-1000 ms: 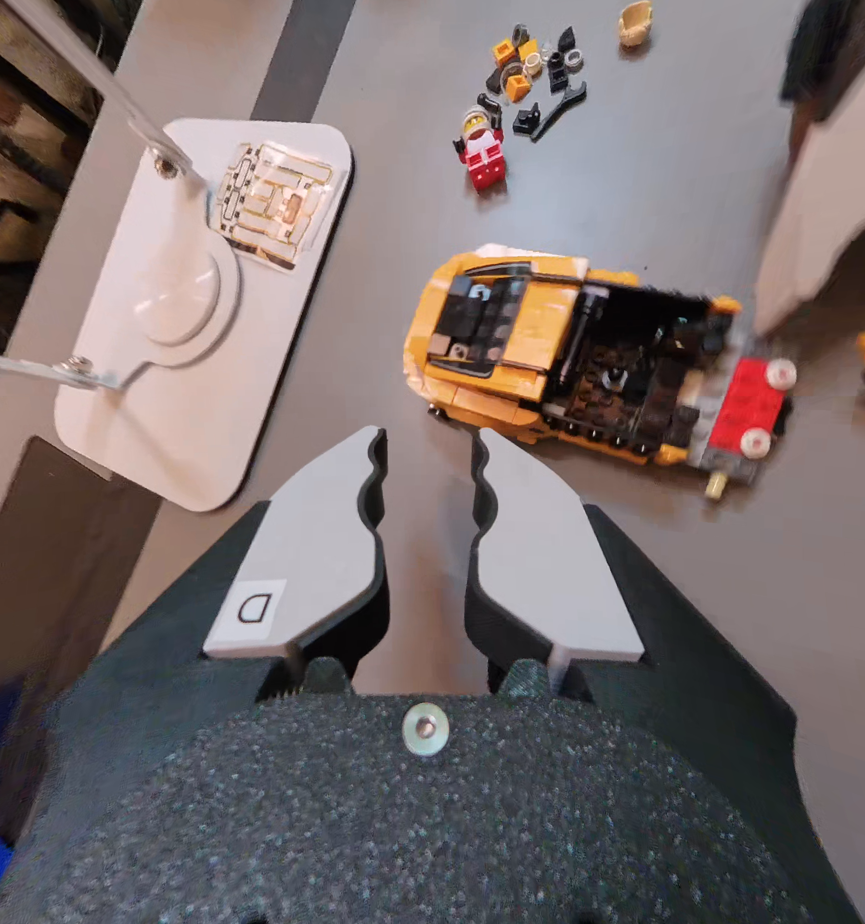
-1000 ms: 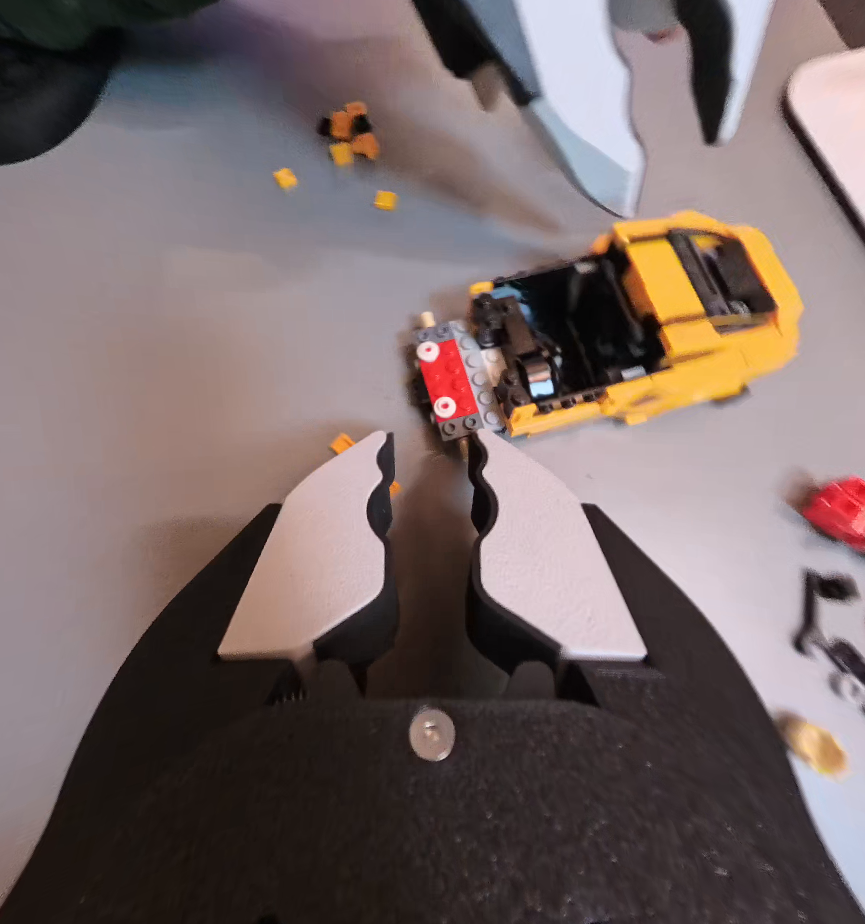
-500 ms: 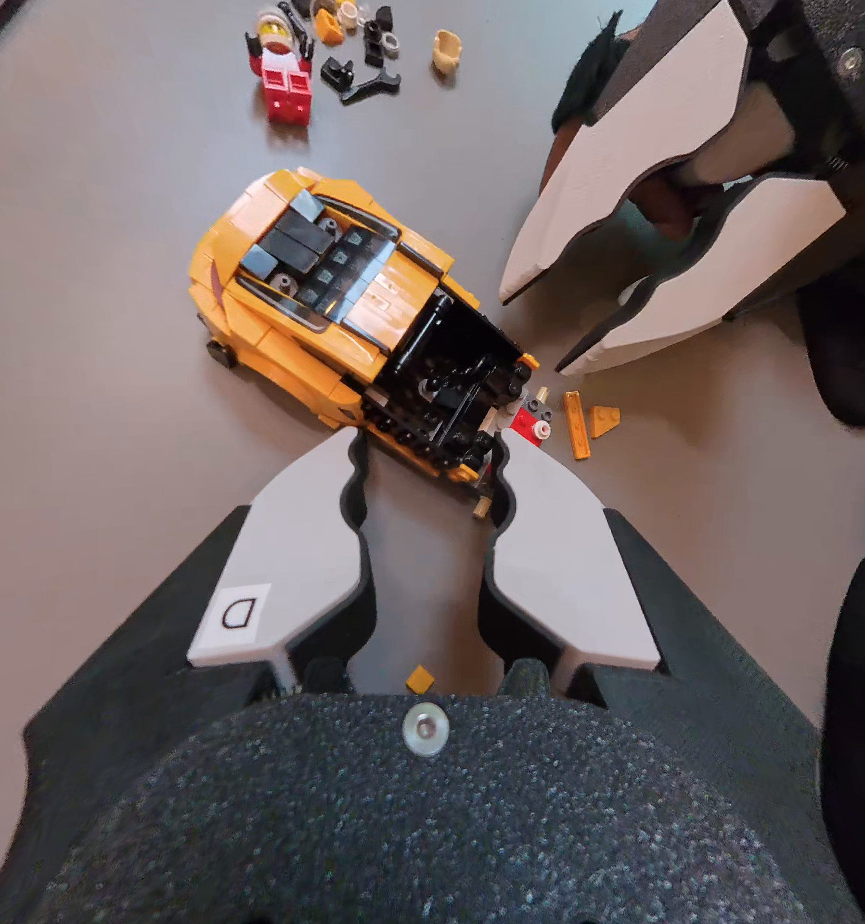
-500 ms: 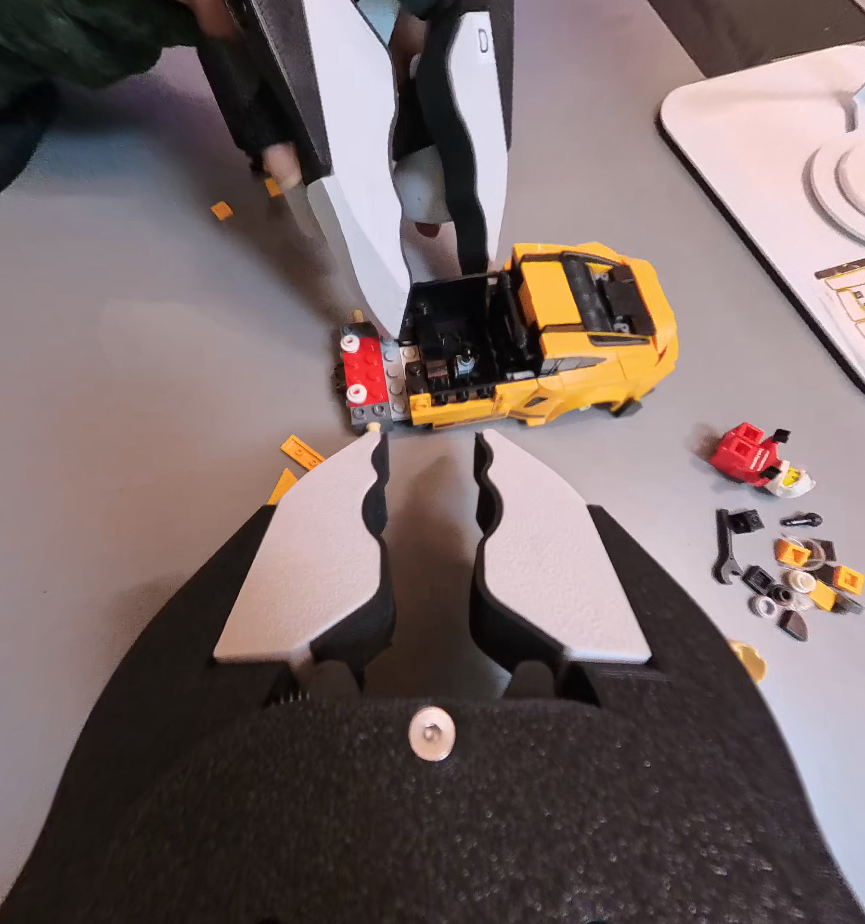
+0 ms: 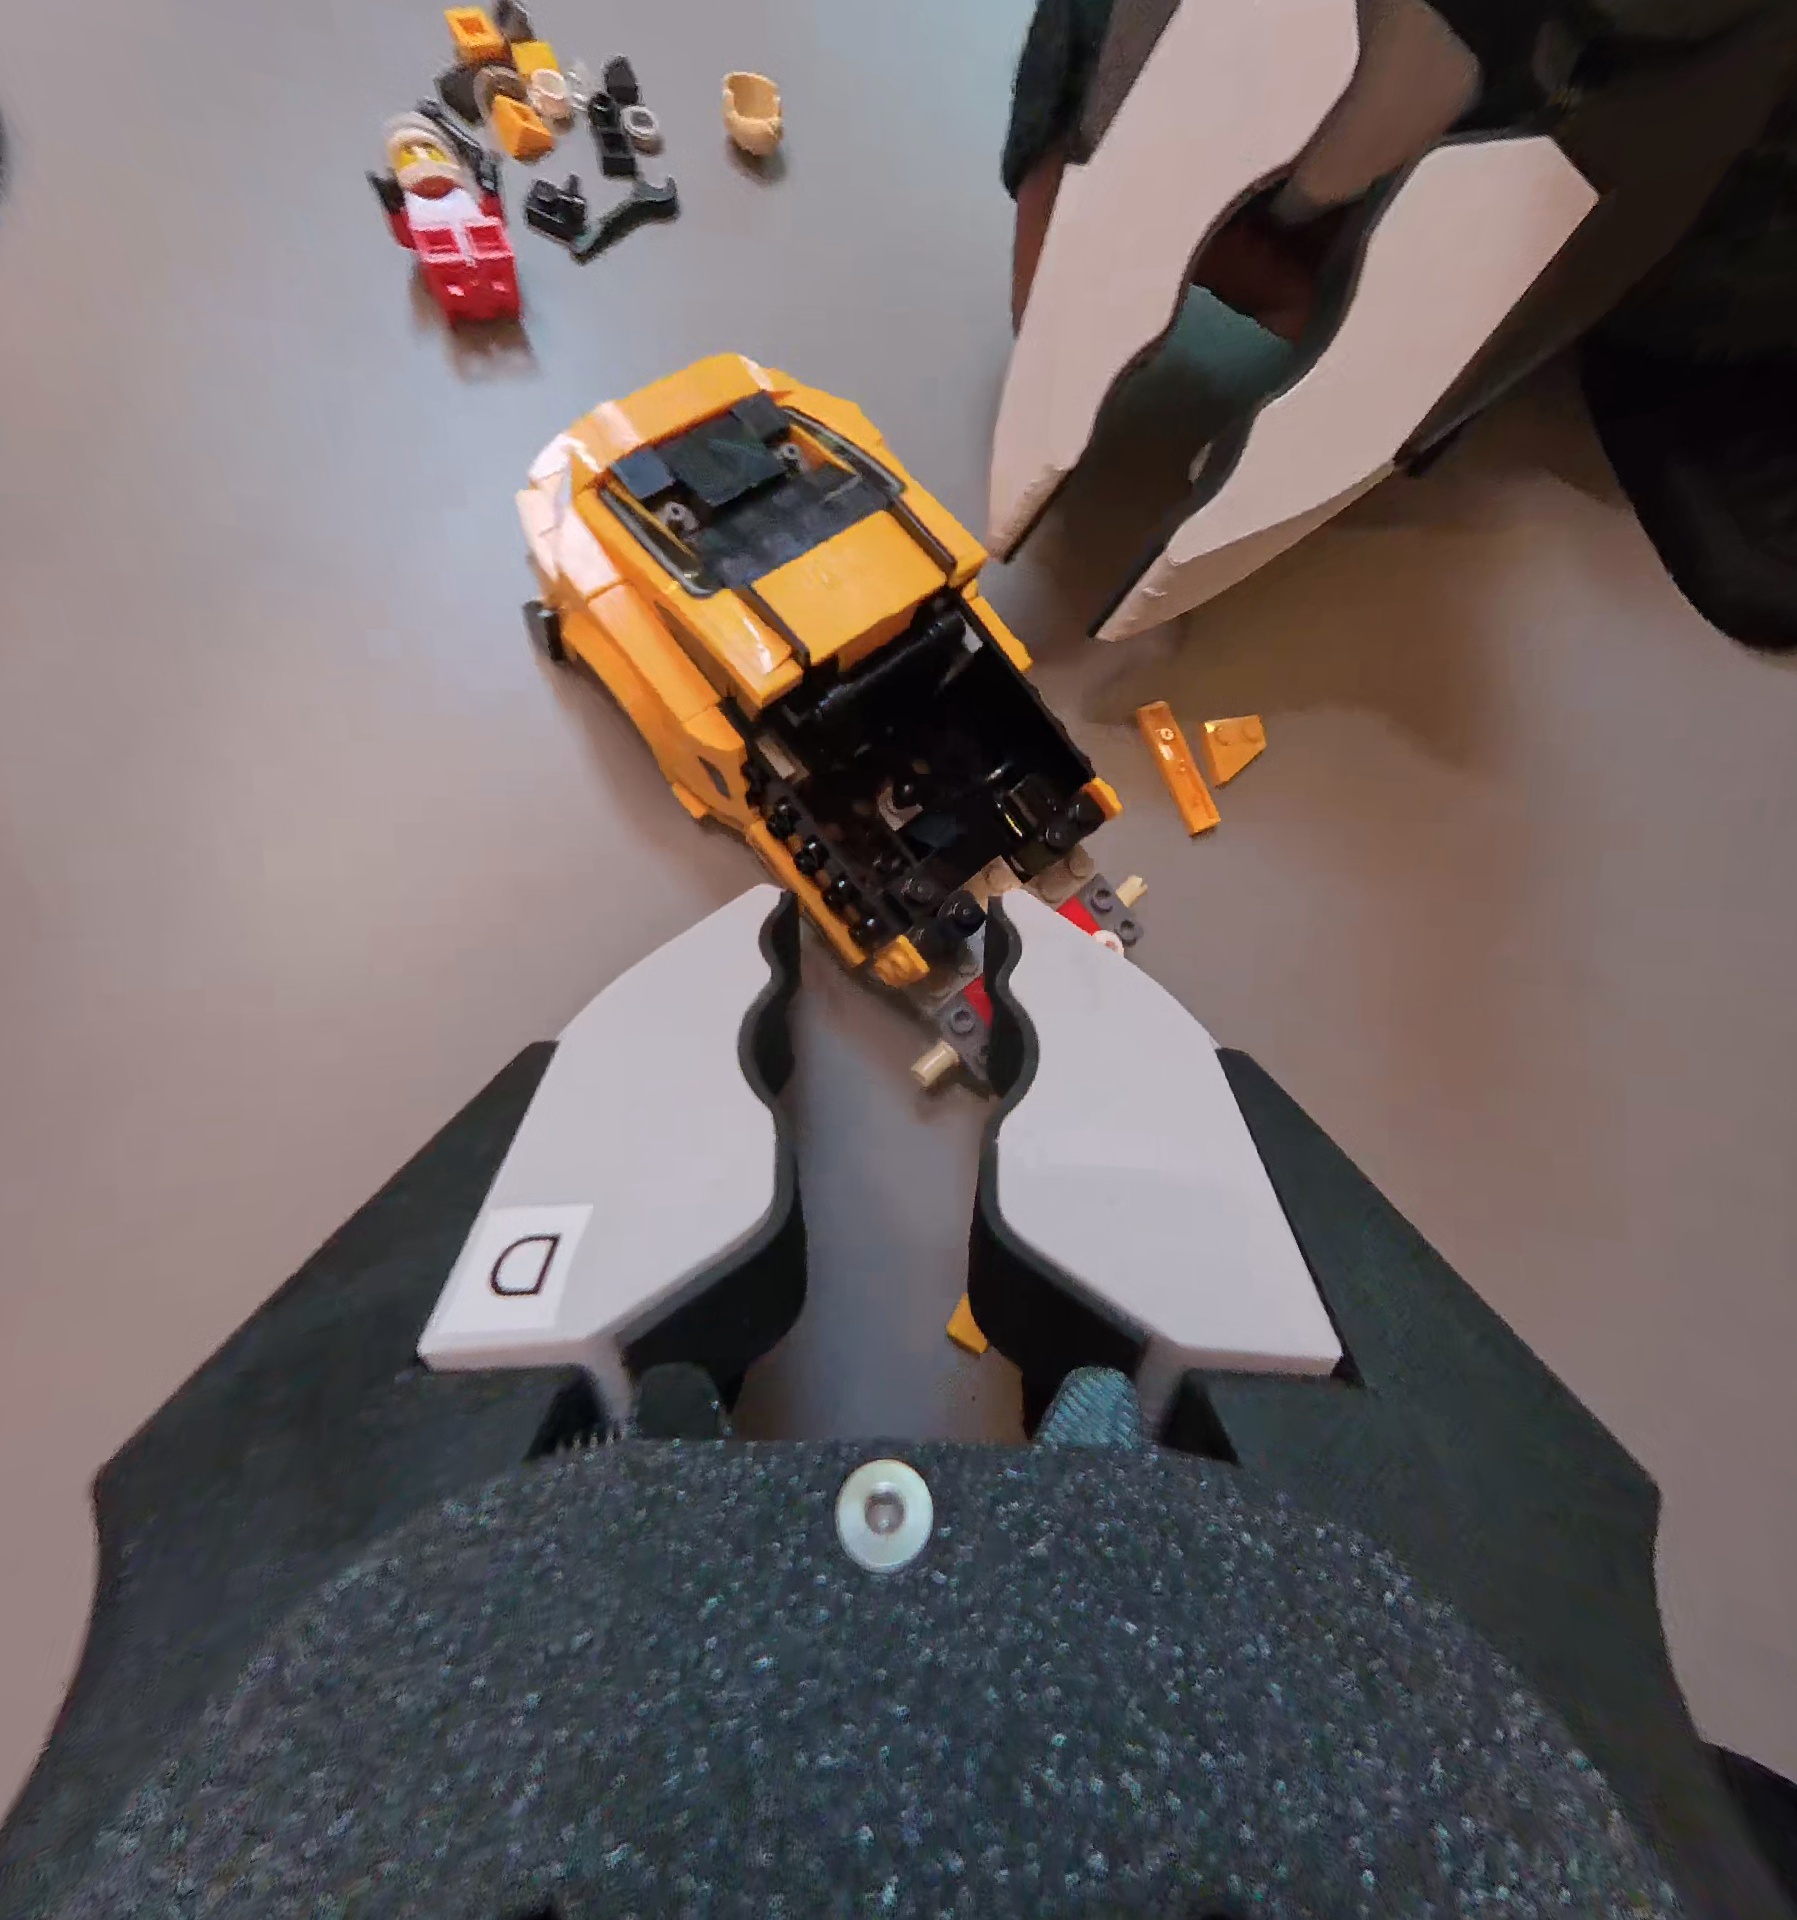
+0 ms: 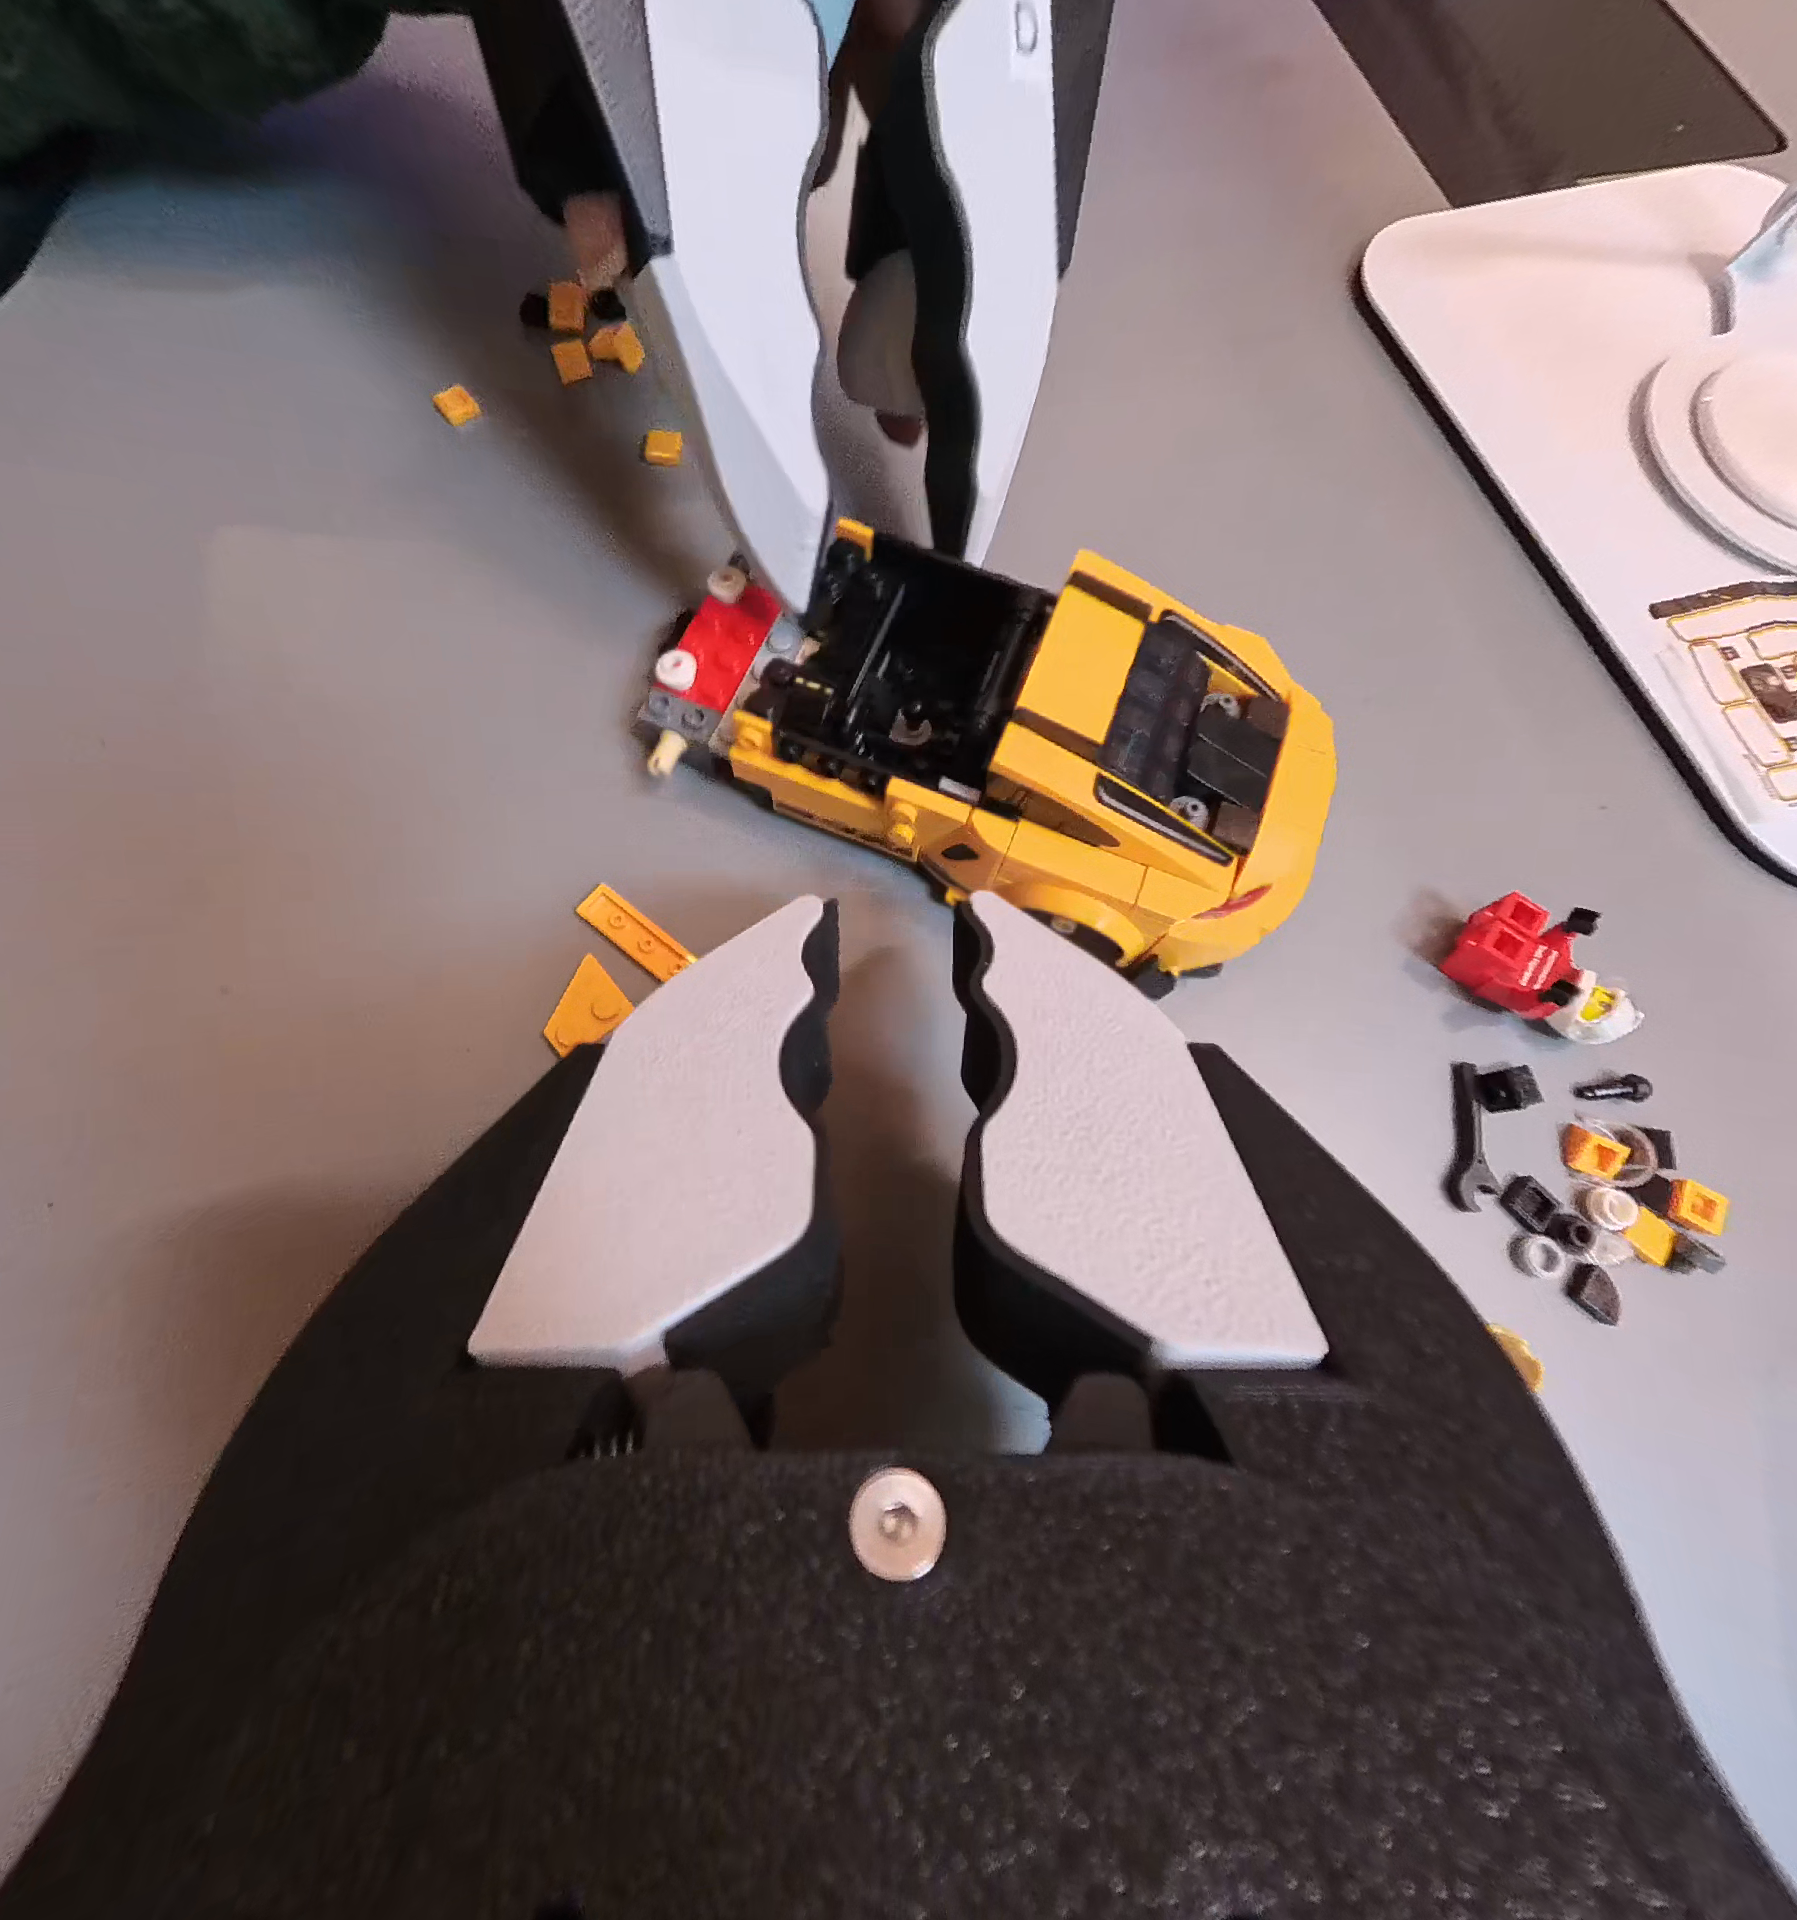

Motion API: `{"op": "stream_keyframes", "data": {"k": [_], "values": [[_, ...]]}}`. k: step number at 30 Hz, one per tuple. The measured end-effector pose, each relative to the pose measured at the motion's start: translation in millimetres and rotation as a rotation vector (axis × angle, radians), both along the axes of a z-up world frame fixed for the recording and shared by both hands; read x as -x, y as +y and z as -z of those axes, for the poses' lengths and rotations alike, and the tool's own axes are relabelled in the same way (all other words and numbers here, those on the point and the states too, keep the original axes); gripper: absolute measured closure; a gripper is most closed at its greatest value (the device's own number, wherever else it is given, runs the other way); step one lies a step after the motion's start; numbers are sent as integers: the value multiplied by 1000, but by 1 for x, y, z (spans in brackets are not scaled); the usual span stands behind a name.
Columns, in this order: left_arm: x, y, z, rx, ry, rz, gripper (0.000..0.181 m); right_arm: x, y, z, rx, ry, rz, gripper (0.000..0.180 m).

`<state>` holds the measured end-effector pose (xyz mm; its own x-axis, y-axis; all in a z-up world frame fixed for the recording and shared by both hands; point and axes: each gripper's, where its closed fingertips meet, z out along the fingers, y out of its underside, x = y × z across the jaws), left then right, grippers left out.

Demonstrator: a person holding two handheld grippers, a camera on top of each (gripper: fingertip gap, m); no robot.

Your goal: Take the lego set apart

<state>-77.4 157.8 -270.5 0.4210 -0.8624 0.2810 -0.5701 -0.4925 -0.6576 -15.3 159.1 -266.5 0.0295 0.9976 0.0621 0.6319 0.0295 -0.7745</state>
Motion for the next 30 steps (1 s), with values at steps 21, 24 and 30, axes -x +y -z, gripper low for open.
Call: {"op": "stream_keyframes", "data": {"k": [21,24,30], "values": [[-24,-9,16,-220,295,-296,111,-7,2,-7,381,50,326,156],[-25,-14,13,-317,330,-331,112,-11,-3,-9,556,120,442,154],[-27,-21,12,-364,325,-351,112,2,-17,-4,781,226,543,154]]}}
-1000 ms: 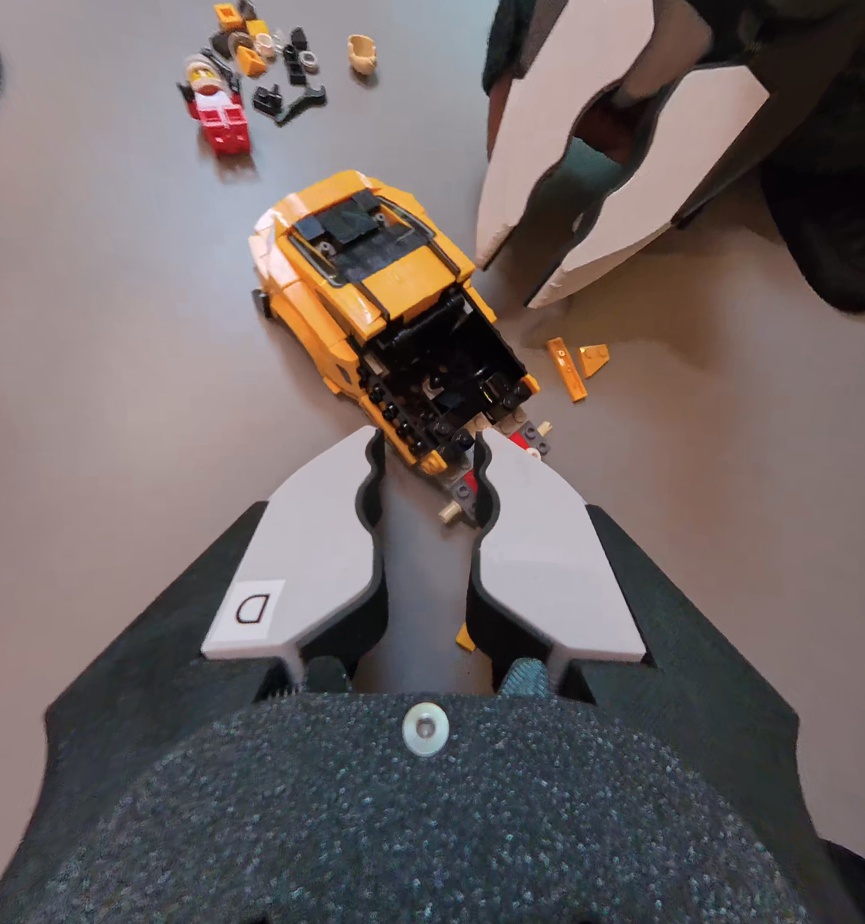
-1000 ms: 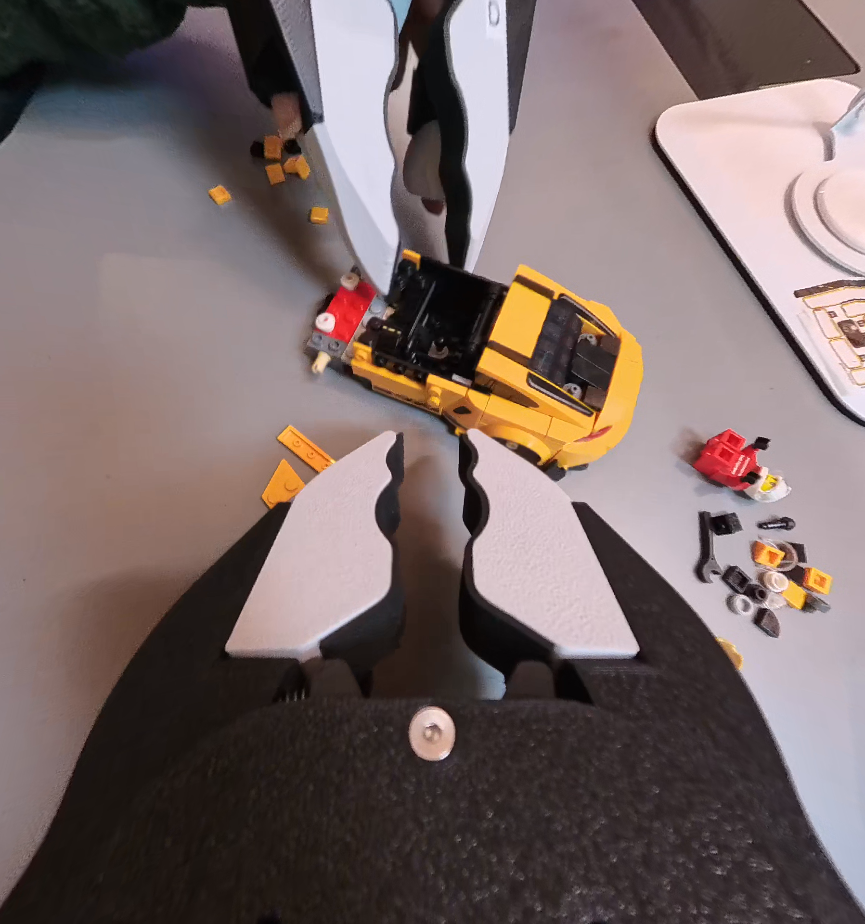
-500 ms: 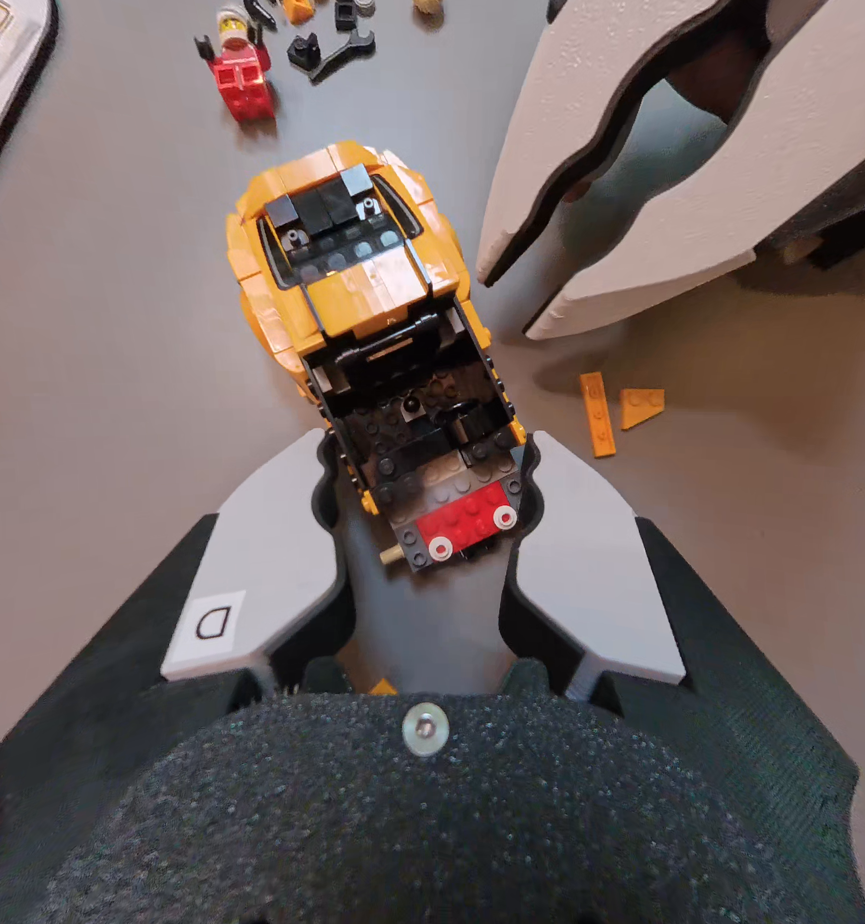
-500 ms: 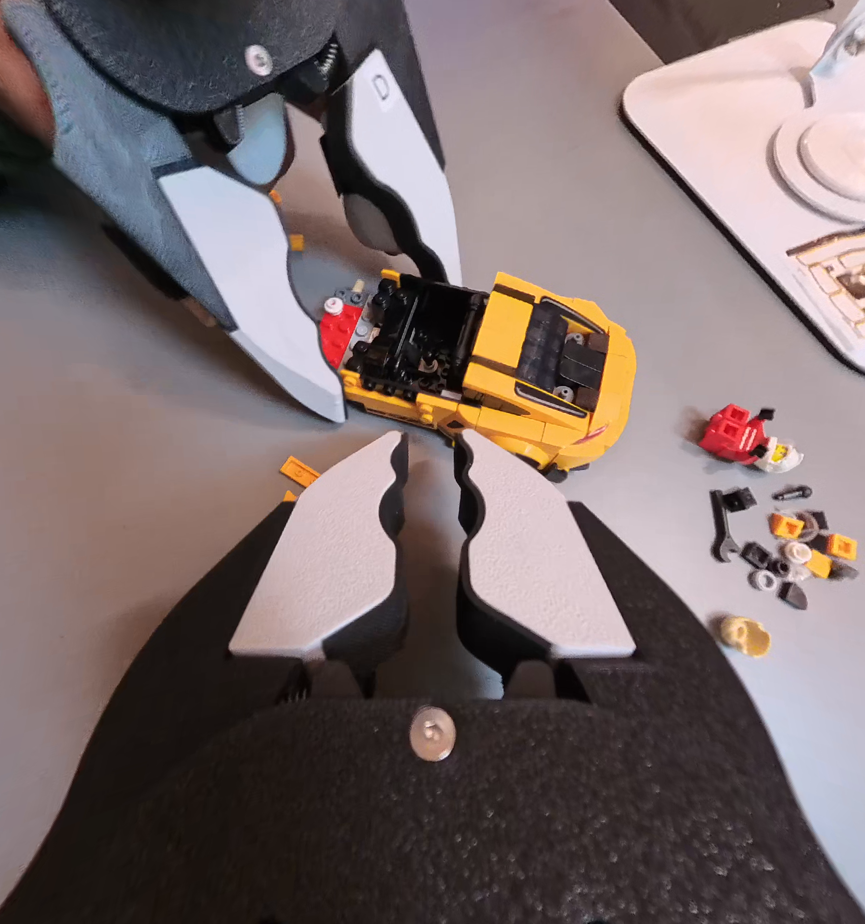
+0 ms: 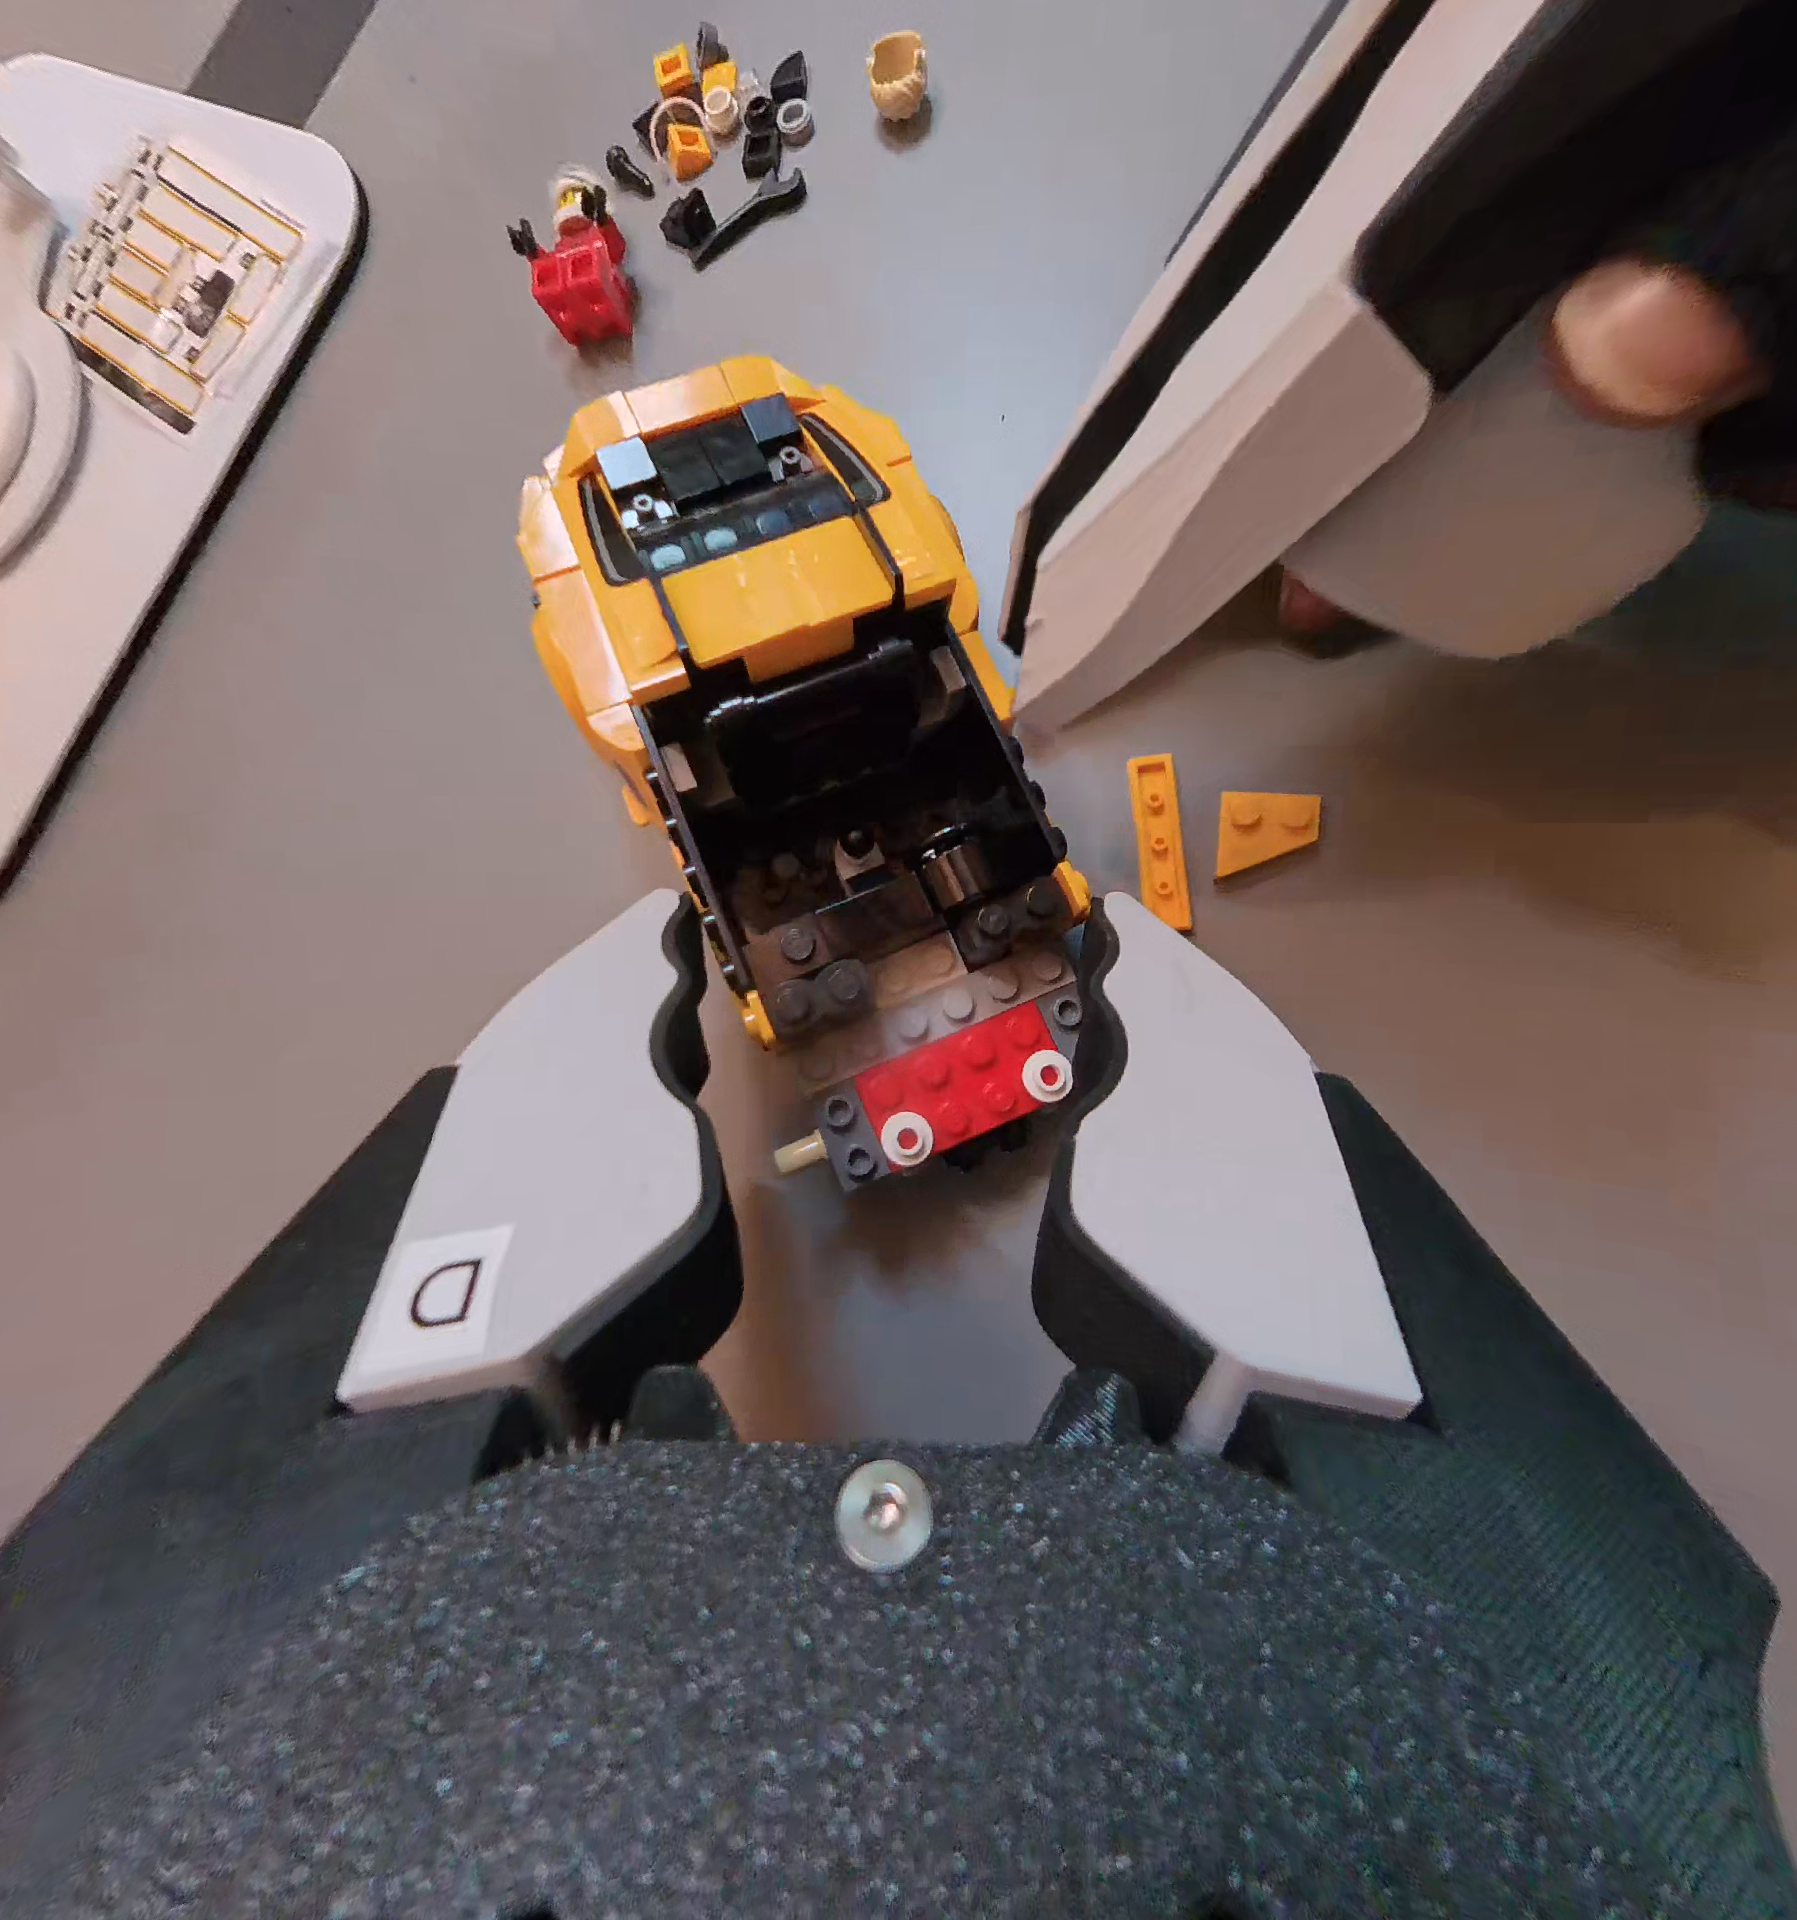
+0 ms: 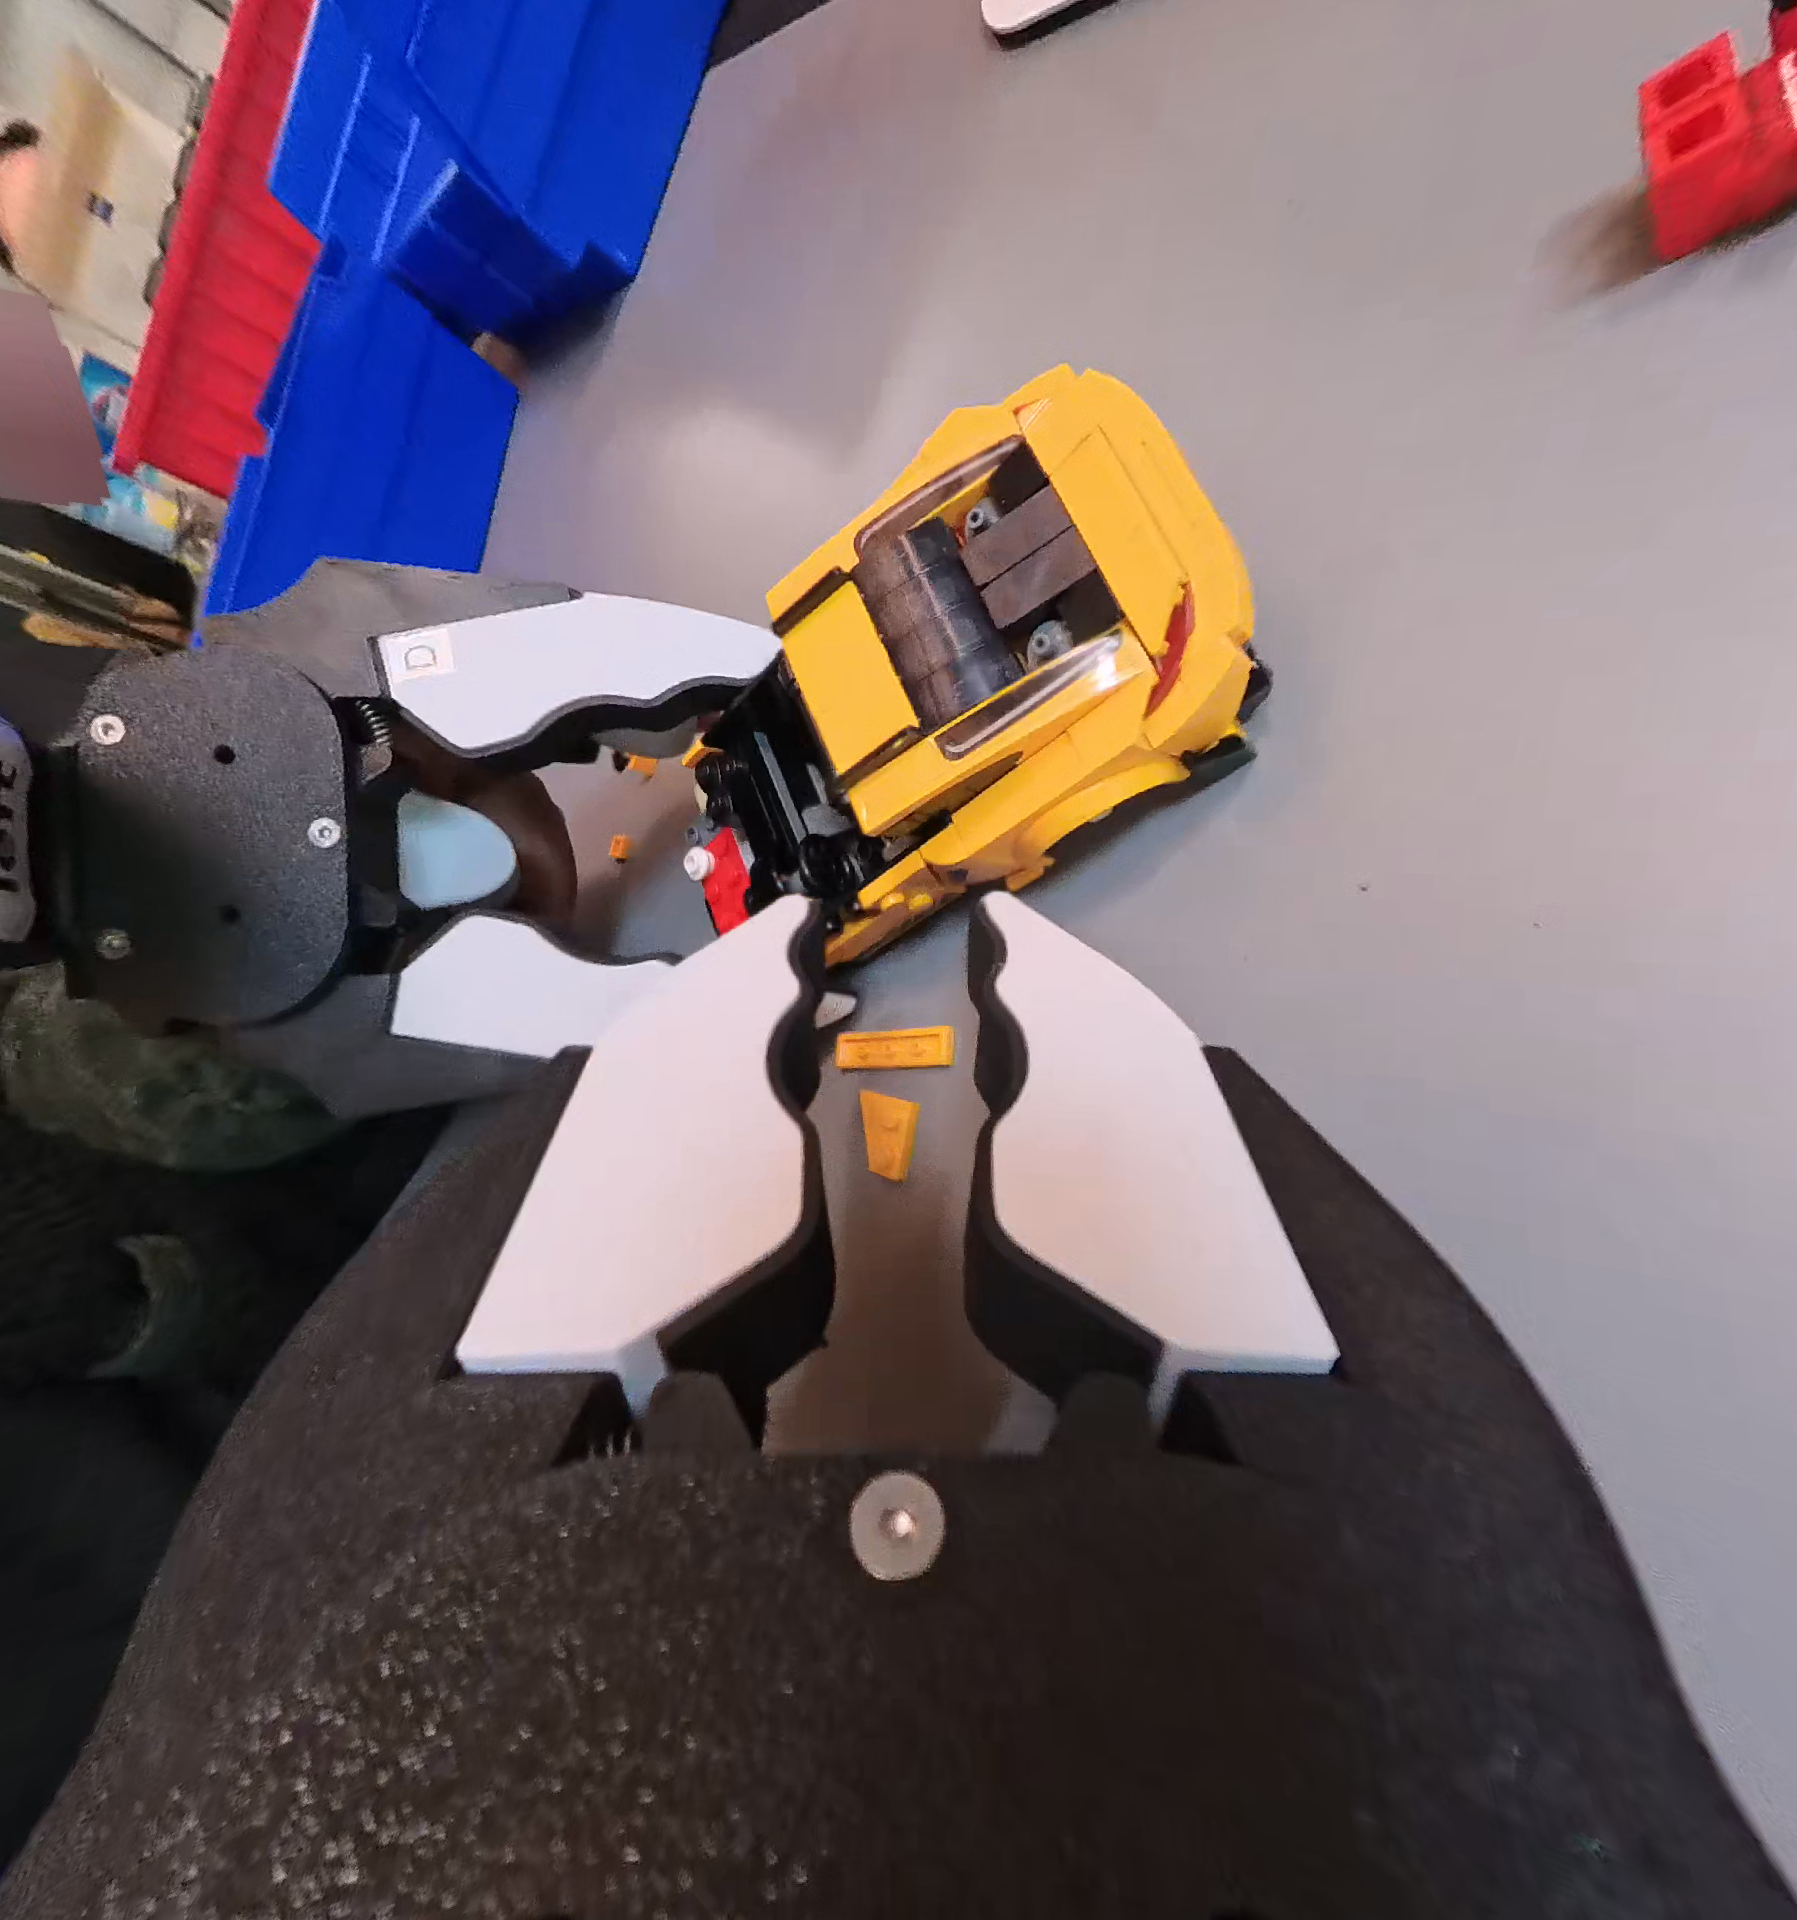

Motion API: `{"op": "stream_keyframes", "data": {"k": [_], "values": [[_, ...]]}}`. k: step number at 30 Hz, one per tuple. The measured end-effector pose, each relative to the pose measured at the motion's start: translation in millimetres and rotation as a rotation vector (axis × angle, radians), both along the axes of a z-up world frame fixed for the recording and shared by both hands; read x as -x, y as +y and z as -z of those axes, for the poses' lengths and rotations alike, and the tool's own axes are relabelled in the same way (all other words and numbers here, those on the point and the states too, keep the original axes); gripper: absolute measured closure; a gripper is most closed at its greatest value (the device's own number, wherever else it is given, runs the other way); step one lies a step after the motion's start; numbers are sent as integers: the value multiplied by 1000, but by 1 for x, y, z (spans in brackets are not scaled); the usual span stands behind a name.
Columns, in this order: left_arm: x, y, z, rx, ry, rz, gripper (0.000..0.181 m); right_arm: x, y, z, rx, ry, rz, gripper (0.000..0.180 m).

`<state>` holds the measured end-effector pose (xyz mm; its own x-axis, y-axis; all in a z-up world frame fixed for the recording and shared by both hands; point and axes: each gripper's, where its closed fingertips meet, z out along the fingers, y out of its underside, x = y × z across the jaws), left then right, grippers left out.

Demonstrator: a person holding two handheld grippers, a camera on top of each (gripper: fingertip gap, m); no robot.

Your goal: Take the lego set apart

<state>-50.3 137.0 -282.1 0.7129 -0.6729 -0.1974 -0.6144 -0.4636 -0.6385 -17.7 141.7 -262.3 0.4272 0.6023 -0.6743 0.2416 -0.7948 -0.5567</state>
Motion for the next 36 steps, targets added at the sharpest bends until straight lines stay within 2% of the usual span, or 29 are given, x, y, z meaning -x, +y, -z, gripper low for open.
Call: {"op": "stream_keyframes", "data": {"k": [4,15,23,26,32,36], "values": [[1,-1,1,39,-41,-14,112,4,5,1,20,7,9,164],[1,-3,4,105,-102,-71,112,10,3,4,250,1,-12,161],[2,-3,6,129,-133,-61,112,14,2,4,371,44,-55,167],[3,-4,6,132,-138,-57,112,13,1,0,381,71,-97,175],[3,-4,6,139,-145,-64,112,14,0,0,367,76,-134,175],[4,-4,7,143,-142,-69,112,14,0,-2,242,69,-138,177]]}}
